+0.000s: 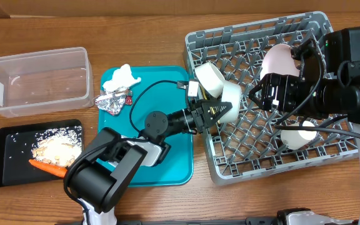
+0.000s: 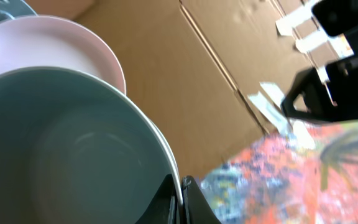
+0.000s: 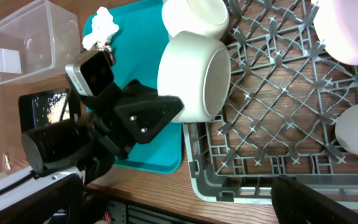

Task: Sort waste into correct bins and load items into the dishwasher rack
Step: 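Carry the second bowl over the tray into the dish rack, then lower the bowl into the rack beside the first bowl and release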

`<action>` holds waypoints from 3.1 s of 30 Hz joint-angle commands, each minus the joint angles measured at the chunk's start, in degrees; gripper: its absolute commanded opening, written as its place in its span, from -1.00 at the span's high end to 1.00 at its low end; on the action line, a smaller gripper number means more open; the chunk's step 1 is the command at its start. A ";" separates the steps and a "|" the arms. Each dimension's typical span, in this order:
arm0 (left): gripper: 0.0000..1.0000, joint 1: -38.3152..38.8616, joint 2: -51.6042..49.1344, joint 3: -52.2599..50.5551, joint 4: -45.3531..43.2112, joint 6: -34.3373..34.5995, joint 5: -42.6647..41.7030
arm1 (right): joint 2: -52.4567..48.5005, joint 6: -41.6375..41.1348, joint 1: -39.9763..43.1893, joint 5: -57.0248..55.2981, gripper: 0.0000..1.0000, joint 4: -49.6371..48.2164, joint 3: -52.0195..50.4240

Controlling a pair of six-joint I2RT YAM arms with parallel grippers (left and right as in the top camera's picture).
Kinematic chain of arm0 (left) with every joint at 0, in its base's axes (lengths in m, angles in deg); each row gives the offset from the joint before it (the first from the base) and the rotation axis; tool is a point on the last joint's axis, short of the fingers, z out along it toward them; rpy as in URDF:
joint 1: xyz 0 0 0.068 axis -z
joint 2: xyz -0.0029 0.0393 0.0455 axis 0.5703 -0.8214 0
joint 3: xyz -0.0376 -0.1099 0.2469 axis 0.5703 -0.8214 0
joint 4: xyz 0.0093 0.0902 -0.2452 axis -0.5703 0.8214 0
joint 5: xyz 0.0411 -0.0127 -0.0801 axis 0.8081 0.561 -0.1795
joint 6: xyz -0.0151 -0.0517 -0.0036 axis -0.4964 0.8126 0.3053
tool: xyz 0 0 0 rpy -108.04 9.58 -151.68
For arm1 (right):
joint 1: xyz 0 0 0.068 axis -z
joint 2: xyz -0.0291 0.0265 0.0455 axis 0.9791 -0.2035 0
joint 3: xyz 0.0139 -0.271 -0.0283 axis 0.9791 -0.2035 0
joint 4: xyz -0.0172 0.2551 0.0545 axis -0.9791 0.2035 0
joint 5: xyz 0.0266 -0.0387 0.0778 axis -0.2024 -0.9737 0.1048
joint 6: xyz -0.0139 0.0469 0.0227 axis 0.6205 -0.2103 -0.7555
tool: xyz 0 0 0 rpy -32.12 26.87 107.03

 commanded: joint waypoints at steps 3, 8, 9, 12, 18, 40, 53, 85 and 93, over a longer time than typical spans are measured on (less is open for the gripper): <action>0.92 2.93 -0.96 -0.04 2.78 3.50 12.46 | 0.07 -0.22 -0.22 0.35 -1.00 -0.09 0.31; 0.91 4.68 -0.96 -0.04 7.91 9.35 18.73 | 0.07 -0.22 -0.22 0.33 -1.00 -0.09 0.31; 0.91 4.90 -0.96 -0.04 8.39 9.31 19.23 | 0.07 -0.22 -0.22 0.35 -1.00 -0.09 0.31; 0.92 5.22 -0.96 -0.04 8.87 9.33 19.67 | 0.07 -0.22 -0.22 0.35 -1.00 -0.09 0.31; 0.91 5.42 -0.96 -0.04 8.87 10.51 20.33 | 0.07 -0.22 -0.22 0.35 -1.00 -0.09 0.31; 0.92 8.48 -0.96 -0.04 8.24 14.40 19.56 | 0.04 -0.20 -0.22 0.33 -1.00 -0.09 0.31; 0.91 7.08 -0.96 -0.26 12.57 13.79 19.08 | 0.04 -0.20 -0.22 0.33 -1.00 -0.09 0.31; -1.00 2.71 3.45 -0.33 12.35 24.41 2.47 | 0.07 -0.17 -0.22 0.31 -1.00 -0.09 0.31; -1.00 -1.20 15.19 -0.35 35.26 10.91 2.58 | 0.04 -0.17 -0.20 0.31 -1.00 -0.11 0.31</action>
